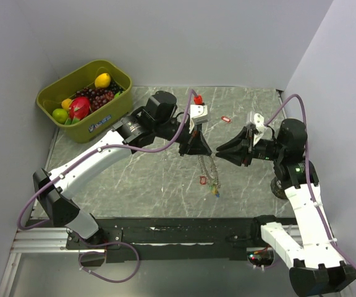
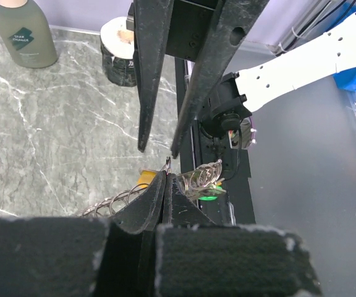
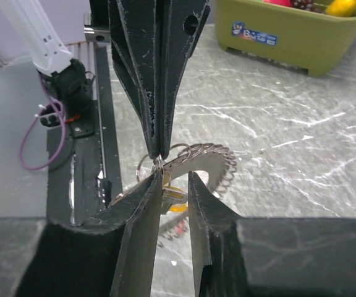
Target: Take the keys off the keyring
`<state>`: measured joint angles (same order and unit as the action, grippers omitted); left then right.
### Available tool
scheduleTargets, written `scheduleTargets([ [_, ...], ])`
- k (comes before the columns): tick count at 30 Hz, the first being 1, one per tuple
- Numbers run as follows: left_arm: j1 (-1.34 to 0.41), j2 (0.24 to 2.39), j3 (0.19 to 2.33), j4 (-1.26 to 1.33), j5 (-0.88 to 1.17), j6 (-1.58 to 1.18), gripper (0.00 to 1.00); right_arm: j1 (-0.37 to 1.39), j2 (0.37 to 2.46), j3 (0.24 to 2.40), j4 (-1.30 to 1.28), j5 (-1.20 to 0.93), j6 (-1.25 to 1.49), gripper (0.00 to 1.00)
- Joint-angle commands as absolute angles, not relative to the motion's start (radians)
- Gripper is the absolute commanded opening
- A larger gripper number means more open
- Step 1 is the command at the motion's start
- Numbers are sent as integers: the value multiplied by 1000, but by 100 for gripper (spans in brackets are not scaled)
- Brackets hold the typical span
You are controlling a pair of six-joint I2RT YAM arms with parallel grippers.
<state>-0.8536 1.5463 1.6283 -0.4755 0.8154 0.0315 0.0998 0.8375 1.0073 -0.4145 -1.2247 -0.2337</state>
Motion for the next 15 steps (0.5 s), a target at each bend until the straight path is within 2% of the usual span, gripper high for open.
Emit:
scheduleTargets([
  [1,-848,1494,1666,-416,859,17,1,94,841,999,-351,-1307,-203,32],
  [6,-848,1499,1670,-416,856,17,1,94,839,989,-363,-1374,-196,38],
  [10,-847,1499,1674,-416,862,14,1,94,838,970,-365,-1358,-199,38],
  [15,-845,1500,1675,-416,865,12,1,94,834,934,-244,-1345,-103,37],
])
